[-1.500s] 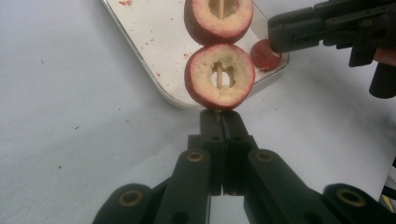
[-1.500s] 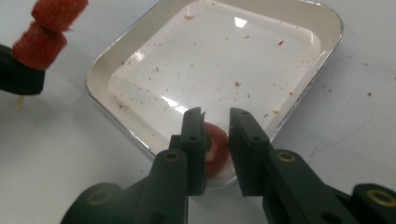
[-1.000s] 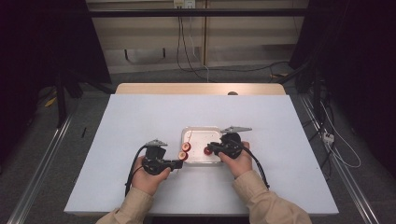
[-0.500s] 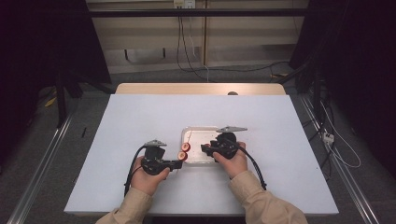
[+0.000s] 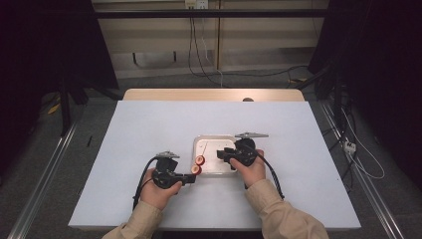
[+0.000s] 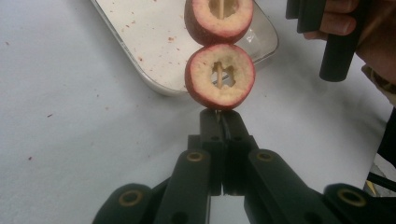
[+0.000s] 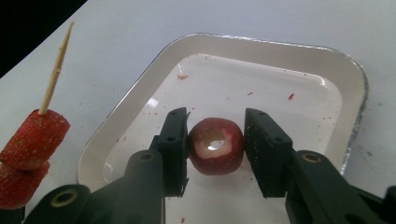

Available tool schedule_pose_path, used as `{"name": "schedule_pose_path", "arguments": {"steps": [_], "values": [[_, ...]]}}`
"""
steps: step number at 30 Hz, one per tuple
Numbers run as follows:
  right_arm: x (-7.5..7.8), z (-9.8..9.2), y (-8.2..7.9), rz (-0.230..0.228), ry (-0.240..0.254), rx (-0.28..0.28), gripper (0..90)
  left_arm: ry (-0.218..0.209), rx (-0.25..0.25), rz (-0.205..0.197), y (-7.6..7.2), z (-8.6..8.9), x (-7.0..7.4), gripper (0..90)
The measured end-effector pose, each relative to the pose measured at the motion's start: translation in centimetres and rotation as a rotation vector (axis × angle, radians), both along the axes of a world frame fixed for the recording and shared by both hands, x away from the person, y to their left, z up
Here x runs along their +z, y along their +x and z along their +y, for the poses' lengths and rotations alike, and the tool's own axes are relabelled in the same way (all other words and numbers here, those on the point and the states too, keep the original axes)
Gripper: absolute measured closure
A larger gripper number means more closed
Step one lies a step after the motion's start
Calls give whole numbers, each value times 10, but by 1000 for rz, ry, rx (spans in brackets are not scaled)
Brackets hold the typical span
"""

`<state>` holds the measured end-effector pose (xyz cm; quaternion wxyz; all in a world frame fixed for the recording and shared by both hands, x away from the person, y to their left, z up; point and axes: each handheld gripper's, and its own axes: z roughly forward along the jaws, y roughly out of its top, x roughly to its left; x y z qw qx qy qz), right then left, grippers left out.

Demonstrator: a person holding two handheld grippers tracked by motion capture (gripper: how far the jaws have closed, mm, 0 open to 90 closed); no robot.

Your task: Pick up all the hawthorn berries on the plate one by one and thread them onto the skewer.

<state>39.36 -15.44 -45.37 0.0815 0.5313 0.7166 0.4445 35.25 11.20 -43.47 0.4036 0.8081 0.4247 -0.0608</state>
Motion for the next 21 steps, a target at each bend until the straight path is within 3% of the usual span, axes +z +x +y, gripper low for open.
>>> {"name": "schedule_pose_path", "arguments": {"steps": [2,5,7,10,13,15,18,21], "values": [[-1,-2,1,4,-13,5,612,0,-1,4,0,0,0,899],[-4,0,2,31,30,52,541,-1,-1,6,0,0,-1,899],[-2,3,1,-16,-49,42,523,-9,2,8,1,0,-2,898],[0,2,0,-25,-75,29,572,-2,4,8,1,1,-2,899],[4,-1,-2,-8,-44,42,612,-6,-2,8,2,1,-2,898],[5,0,-5,-13,-80,57,612,-9,2,9,2,2,-3,899],[3,4,-7,1,-97,88,616,-8,4,8,2,2,-2,898],[1,2,-5,-12,-157,71,669,-4,2,9,2,2,-2,898]]}}
